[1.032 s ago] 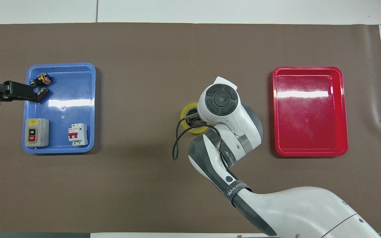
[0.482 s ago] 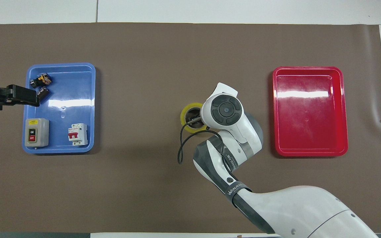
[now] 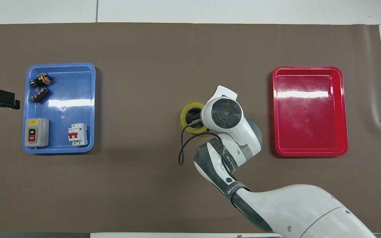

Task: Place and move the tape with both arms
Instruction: 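Grasp the yellow tape with the right gripper while the left gripper rests, then carry the tape with the right gripper and lower it into the red tray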

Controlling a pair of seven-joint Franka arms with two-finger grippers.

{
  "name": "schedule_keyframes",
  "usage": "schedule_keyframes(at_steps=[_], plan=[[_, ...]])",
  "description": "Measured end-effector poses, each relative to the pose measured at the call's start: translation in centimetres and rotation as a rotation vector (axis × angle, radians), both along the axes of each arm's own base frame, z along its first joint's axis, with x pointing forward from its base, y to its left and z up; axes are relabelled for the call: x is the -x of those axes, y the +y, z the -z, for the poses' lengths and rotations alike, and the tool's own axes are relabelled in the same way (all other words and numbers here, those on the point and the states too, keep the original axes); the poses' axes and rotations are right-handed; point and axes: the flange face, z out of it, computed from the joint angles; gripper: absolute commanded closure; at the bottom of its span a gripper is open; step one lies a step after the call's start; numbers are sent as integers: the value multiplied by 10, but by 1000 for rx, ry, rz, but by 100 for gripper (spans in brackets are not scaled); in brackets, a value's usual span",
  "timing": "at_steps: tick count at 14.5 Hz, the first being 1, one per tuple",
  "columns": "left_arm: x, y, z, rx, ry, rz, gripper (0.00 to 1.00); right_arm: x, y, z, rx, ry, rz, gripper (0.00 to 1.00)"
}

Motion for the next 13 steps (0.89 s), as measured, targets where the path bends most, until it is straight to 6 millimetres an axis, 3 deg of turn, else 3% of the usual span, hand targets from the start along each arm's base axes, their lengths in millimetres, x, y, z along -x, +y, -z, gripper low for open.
schedule_keyframes(at_steps=[1, 8, 11, 13], plan=[[0, 3, 0, 0, 0, 0, 0, -1, 0, 1, -2, -3, 1, 100], [-13, -1, -15, 0, -6, 11, 0, -14, -5, -18, 42, 59, 19, 100], [-17, -2, -7, 1, 23, 13, 0, -44, -30, -66, 48, 60, 80, 100], [-16, -2, -5, 1, 30, 14, 0, -65, -78, -108, 35, 35, 160, 100]])
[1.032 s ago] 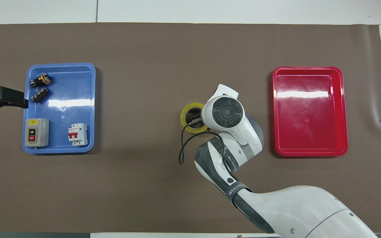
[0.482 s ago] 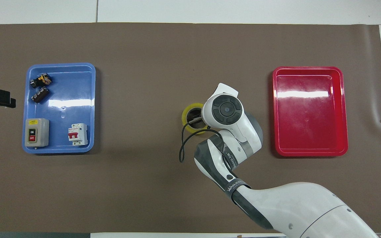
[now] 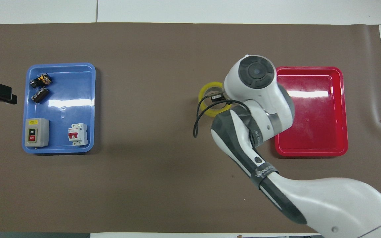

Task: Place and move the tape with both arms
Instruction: 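Carry the tape with the right gripper and lower it into the red tray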

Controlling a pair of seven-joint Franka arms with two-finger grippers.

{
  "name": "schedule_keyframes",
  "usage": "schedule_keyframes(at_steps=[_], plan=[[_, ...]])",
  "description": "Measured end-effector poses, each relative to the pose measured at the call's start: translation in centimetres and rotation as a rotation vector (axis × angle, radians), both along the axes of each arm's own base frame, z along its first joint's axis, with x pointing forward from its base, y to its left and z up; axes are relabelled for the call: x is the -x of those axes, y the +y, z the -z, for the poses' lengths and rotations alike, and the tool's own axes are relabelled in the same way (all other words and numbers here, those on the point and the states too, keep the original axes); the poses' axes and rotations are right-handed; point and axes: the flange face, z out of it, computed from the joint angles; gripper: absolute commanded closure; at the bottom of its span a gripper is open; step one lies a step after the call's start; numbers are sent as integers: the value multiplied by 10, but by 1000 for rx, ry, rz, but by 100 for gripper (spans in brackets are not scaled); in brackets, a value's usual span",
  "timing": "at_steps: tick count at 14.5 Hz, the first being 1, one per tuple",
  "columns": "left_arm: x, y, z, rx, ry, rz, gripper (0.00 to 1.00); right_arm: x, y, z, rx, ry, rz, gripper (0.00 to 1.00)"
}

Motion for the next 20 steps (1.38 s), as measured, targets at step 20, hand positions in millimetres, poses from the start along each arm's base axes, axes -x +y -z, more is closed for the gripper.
schedule_keyframes(at_steps=[20], plan=[[1, -2, -2, 0, -3, 4, 0, 37, -315, 58, 38, 2, -14, 100]])
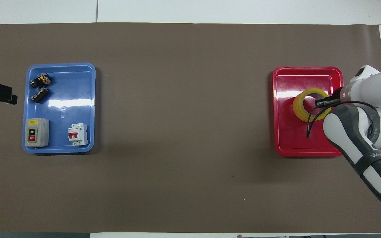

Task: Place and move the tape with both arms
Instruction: 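Carry the tape with the right gripper and lower it into the red tray, then open the right gripper and withdraw it from the red tray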

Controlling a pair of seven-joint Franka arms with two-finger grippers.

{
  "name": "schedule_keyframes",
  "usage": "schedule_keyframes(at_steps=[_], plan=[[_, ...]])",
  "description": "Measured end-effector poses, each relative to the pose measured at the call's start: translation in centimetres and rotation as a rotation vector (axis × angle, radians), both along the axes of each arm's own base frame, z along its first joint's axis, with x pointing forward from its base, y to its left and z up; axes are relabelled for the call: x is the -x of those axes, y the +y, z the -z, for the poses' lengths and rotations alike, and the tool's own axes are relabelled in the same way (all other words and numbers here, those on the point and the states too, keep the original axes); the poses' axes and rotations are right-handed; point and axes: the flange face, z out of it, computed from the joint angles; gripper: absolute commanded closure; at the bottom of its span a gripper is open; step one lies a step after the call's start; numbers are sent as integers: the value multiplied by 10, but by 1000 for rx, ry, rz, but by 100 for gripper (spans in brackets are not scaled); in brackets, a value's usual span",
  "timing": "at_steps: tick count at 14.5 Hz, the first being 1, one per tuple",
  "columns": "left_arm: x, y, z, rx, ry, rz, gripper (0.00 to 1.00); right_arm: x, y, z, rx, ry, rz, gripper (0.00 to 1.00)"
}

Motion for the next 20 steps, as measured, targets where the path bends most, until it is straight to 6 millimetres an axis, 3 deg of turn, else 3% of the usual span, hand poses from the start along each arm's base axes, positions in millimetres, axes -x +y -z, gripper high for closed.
schedule_keyframes(at_steps=[5, 6, 7, 10, 12, 14, 16, 20], plan=[[0, 0, 0, 0, 0, 0, 0, 11, -5, 15, -3, 16, 11, 100], [0, 0, 0, 0, 0, 0, 0, 12, -5, 17, -3, 22, 10, 70], [0, 0, 0, 0, 0, 0, 0, 13, -5, 19, -4, 25, 10, 1], [0, 0, 0, 0, 0, 0, 0, 12, -5, 18, -3, 20, 10, 0], [0, 0, 0, 0, 0, 0, 0, 4, -4, 5, 0, -14, 7, 0], [0, 0, 0, 0, 0, 0, 0, -11, -1, -29, 4, -48, 1, 0], [0, 0, 0, 0, 0, 0, 0, -27, 7, -78, 2, -48, 28, 0], [0, 0, 0, 0, 0, 0, 0, -40, 54, -155, 10, -21, 155, 0]])
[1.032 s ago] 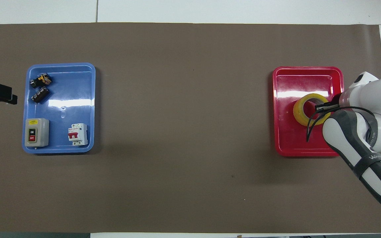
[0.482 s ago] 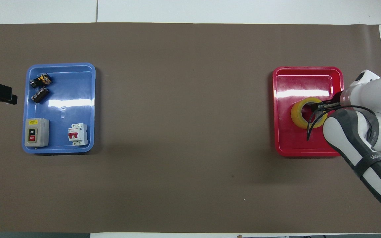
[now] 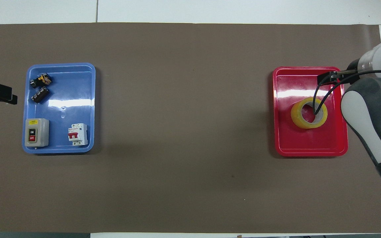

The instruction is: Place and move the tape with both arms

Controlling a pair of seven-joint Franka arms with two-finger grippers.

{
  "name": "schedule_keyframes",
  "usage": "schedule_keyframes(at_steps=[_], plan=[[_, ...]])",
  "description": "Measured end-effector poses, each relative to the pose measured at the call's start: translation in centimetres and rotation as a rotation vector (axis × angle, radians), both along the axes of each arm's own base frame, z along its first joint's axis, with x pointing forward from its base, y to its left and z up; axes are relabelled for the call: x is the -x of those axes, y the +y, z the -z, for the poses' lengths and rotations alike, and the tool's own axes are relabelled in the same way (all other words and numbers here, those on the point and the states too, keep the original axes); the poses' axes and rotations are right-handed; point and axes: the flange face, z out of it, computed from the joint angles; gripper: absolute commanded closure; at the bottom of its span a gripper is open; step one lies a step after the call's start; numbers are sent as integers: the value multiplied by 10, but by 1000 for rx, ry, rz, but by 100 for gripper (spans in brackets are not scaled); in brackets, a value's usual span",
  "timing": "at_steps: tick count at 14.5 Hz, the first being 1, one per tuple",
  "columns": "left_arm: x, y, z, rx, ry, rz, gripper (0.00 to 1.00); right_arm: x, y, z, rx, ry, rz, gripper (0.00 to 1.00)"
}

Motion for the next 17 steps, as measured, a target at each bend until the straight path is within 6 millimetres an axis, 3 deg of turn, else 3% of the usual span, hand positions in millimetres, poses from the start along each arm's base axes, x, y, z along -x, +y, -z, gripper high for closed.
schedule_keyframes(at_steps=[4, 7, 9, 12, 17], plan=[[0, 0, 0, 0, 0, 0, 0, 7, 25, -71, -6, 41, 45, 0], [0, 0, 0, 0, 0, 0, 0, 32, 25, -121, -30, 69, 58, 0], [0, 0, 0, 0, 0, 0, 0, 50, 25, -144, -32, 85, 60, 0], [0, 0, 0, 0, 0, 0, 0, 61, 25, -158, -31, 106, 62, 0], [0, 0, 0, 0, 0, 0, 0, 61, 24, -158, -30, 118, 58, 0]])
